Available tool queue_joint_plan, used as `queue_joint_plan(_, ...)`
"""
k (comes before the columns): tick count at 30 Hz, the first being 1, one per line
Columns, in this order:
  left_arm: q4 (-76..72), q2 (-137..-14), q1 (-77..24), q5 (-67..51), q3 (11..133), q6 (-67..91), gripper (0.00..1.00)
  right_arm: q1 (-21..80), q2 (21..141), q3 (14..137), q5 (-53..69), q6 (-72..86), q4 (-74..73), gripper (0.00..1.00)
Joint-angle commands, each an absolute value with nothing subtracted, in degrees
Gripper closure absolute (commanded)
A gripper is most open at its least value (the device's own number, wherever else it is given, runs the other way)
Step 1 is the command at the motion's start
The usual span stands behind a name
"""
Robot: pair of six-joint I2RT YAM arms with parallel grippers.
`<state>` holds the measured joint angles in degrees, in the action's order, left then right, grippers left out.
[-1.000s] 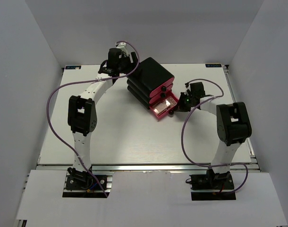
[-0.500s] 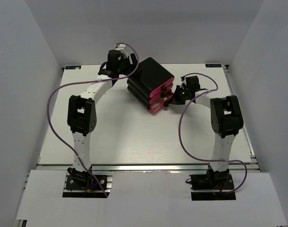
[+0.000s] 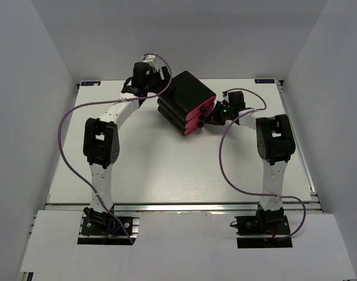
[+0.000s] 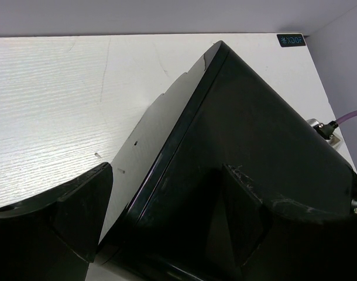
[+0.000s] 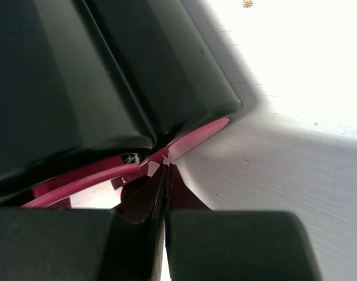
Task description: Organize the makeup
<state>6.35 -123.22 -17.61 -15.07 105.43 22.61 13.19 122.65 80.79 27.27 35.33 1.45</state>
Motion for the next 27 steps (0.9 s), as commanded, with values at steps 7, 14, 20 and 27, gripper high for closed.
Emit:
queue_joint_plan(7,9.8,-116.5,-18.5,-11.0,102.2,23.9,0.09,13.2,118.2,80.0,28.7,28.7,3.3,1.00)
queue_joint_plan(14,7.2,-108.8,-15.9,-6.8,102.0,23.9,0.02,11.8,99.5,65.1,28.6,8.5,-2.4,0.66)
queue_joint_plan(20,4.9,-101.0,-15.5,-3.7,97.4,23.3,0.02,10.5,85.5,57.6,30.6,-3.6,-8.0,0.48)
queue_joint_plan(27,0.4,-82.7,-15.5,-2.7,80.8,25.0,0.02,10.4,70.2,55.4,30.3,-11.6,-14.8,0.45)
